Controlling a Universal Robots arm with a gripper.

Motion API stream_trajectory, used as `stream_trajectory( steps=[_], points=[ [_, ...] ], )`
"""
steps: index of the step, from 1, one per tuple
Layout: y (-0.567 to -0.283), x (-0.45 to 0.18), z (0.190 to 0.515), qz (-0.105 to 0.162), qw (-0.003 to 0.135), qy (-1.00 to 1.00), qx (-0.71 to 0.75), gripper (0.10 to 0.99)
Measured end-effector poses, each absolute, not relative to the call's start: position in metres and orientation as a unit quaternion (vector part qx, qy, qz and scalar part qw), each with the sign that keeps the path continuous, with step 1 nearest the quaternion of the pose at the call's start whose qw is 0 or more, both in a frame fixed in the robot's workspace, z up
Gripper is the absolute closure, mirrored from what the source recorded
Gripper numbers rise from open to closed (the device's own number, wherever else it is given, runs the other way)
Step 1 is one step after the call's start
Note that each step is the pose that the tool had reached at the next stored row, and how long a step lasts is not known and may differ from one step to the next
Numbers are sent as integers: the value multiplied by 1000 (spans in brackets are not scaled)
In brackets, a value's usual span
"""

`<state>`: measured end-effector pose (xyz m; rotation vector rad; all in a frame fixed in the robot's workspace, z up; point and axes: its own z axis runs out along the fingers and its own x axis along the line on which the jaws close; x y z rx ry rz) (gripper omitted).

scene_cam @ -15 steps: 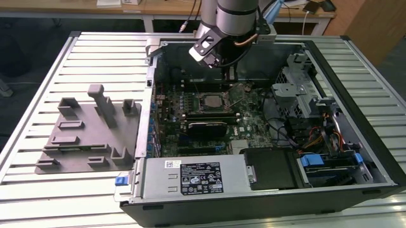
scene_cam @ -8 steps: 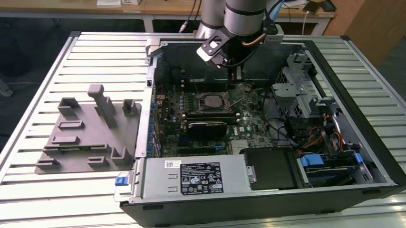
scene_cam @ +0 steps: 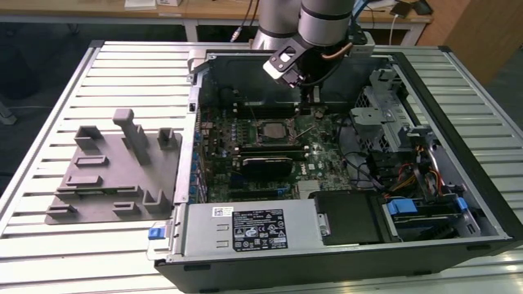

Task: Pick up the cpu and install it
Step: 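Close the cpu cover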

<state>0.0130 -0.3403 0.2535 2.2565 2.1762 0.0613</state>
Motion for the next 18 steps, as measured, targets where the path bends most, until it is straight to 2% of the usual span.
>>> stream_trajectory(
  steps=[18],
  points=[
    [-340,22,257,20,3,694,720,980]
  ],
)
